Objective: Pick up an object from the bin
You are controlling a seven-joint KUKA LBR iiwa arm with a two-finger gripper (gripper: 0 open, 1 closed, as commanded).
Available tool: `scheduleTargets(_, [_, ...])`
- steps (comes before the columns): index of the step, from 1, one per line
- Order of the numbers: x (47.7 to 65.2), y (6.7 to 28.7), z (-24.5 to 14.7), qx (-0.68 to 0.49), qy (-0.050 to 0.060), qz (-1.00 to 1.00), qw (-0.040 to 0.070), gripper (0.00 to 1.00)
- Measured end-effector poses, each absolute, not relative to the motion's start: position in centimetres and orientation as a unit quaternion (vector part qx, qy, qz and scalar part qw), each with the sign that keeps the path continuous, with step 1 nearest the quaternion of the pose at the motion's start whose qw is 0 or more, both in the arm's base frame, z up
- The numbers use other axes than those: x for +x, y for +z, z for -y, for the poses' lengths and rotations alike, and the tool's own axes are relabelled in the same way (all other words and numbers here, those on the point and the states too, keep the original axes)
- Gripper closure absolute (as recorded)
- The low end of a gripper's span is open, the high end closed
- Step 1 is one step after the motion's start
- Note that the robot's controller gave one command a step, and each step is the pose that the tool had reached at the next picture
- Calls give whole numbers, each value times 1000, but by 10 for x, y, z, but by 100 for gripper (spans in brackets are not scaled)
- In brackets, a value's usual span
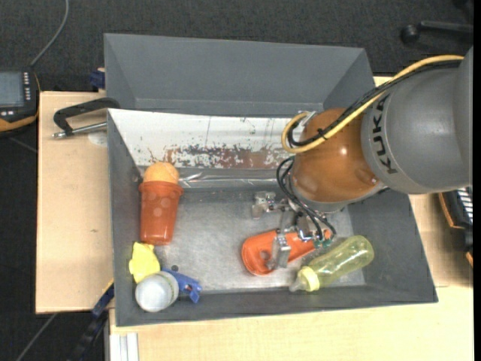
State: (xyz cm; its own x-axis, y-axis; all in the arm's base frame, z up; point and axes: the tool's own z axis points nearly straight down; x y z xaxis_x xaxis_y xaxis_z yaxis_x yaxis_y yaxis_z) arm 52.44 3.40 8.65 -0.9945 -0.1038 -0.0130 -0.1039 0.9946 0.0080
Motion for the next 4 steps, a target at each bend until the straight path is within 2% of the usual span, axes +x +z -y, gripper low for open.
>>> scheduleTargets(1, [543, 72, -29, -212, 1, -977, 6, 100])
scheduleTargets(2, [543, 72, -29, -212, 1, -977, 6, 100])
scheduleTargets(3, [553, 183, -35, -224, 2, -974, 8, 100])
scheduleTargets(4, [553, 182, -35, -225, 2, -974, 8, 100])
